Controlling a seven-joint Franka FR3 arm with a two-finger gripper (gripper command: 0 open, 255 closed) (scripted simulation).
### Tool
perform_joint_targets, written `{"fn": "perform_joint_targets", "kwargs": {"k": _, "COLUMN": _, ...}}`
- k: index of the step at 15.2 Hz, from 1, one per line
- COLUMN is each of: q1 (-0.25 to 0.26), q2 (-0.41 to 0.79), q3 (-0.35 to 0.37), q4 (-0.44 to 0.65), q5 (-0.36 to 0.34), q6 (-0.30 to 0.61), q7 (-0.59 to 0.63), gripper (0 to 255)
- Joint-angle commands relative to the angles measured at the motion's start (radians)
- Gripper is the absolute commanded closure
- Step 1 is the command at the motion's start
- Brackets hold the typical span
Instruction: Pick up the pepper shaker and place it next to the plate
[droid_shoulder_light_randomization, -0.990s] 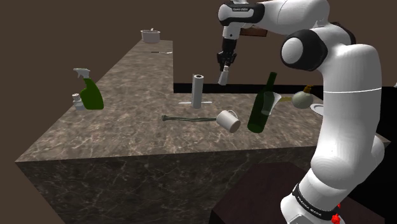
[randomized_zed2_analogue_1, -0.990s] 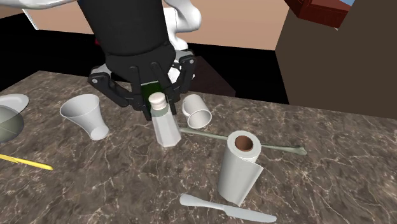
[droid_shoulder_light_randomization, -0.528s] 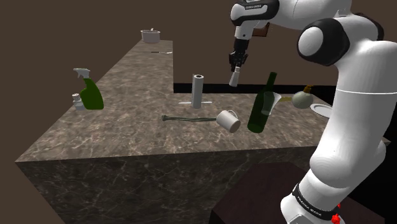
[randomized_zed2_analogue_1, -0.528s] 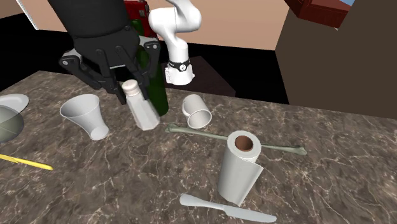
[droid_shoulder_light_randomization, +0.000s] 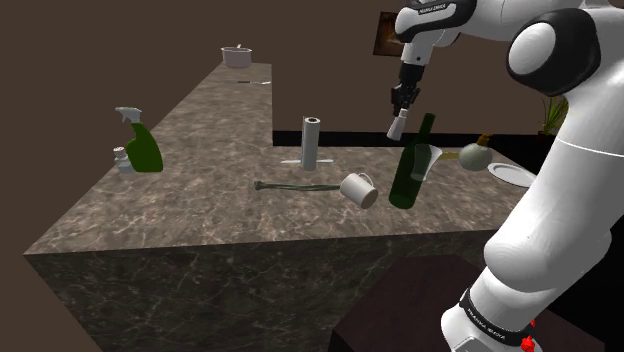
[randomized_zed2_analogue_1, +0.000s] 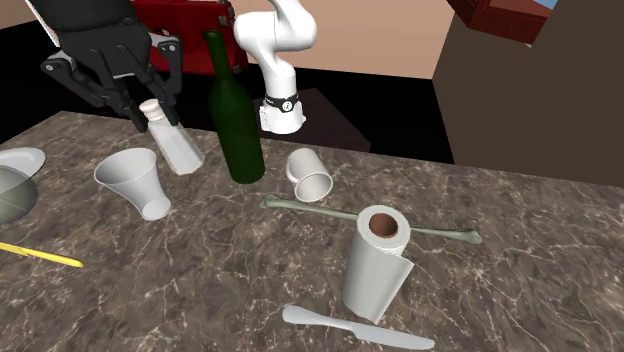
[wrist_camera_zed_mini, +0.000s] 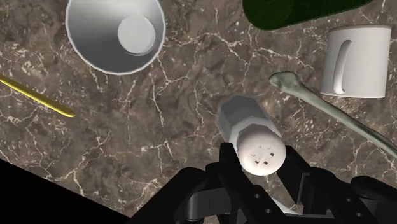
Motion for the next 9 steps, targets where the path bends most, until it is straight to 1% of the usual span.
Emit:
{"fn": "perform_joint_targets", "kwargs": {"k": 1, "q1": -0.020, "q2": -0.034, "q3": -0.017, "q4": -0.045, "q5": -0.009, "q6": 0.010, "q7": -0.038, "gripper": 255}}
{"fn": "perform_joint_targets", "kwargs": {"k": 9, "q1": -0.102, "q2": -0.130, "q3": -0.097, "q4": -0.156, "q5": -0.047, "q6": 0.023, "q7": -0.195, "gripper": 255}}
